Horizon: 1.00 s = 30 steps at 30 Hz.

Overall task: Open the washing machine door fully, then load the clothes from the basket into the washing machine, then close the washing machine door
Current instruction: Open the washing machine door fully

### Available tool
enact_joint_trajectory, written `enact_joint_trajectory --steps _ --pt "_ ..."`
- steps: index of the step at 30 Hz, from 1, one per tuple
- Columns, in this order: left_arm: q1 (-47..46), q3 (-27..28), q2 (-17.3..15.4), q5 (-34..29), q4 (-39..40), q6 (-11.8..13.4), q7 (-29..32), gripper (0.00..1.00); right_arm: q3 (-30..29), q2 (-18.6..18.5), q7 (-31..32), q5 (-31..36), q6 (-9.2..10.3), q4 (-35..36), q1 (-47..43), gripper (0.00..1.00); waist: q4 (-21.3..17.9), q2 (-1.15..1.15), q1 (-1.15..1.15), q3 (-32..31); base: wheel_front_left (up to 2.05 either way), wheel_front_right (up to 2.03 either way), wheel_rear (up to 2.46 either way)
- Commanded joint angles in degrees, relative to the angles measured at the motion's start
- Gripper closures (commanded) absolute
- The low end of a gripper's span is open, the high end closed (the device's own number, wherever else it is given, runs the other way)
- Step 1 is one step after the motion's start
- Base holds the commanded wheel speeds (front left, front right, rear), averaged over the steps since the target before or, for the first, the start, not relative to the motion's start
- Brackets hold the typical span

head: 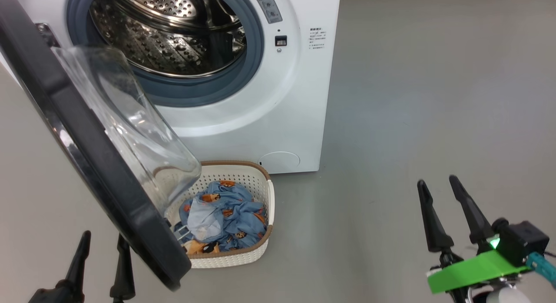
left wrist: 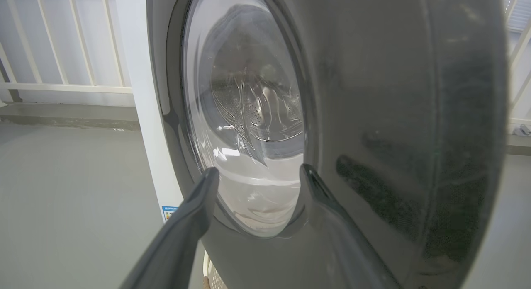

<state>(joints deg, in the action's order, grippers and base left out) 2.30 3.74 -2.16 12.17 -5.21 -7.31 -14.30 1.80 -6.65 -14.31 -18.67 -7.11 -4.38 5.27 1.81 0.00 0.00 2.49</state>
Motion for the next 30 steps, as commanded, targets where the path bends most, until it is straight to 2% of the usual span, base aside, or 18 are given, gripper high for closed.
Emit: enact_joint_trajectory --steps 1,9,14,30 --pt "-0.8 1.9 -0.7 -0.5 1.7 -0.1 -0.7 0.00 0.6 0.3 -0.6 1.1 -0.37 1.8 -0.4 0.00 0.0 0.00 0.00 0.0 0.00 0.00 0.00" --pt "-0.3 0.8 -0.7 -1.2 1.5 -0.1 -0.7 0.00 -1.4 2.2 -0.5 9.3 -0.37 2.1 -4.1 0.00 0.2 0.00 0.00 -0.5 0.00 0.00 0.00" --pt "-0.1 0.5 -0.7 -1.4 1.4 0.1 -0.7 0.00 -1.9 2.9 -0.5 11.9 -0.37 0.9 -4.9 0.00 0.5 0.00 0.00 -0.7 0.00 0.00 0.00" --pt "0.1 0.4 -0.7 -1.7 0.8 0.3 -0.7 0.00 -3.8 3.7 -0.2 15.7 -0.37 -2.2 -4.6 0.00 1.2 0.00 0.00 -1.1 0.00 0.00 0.00"
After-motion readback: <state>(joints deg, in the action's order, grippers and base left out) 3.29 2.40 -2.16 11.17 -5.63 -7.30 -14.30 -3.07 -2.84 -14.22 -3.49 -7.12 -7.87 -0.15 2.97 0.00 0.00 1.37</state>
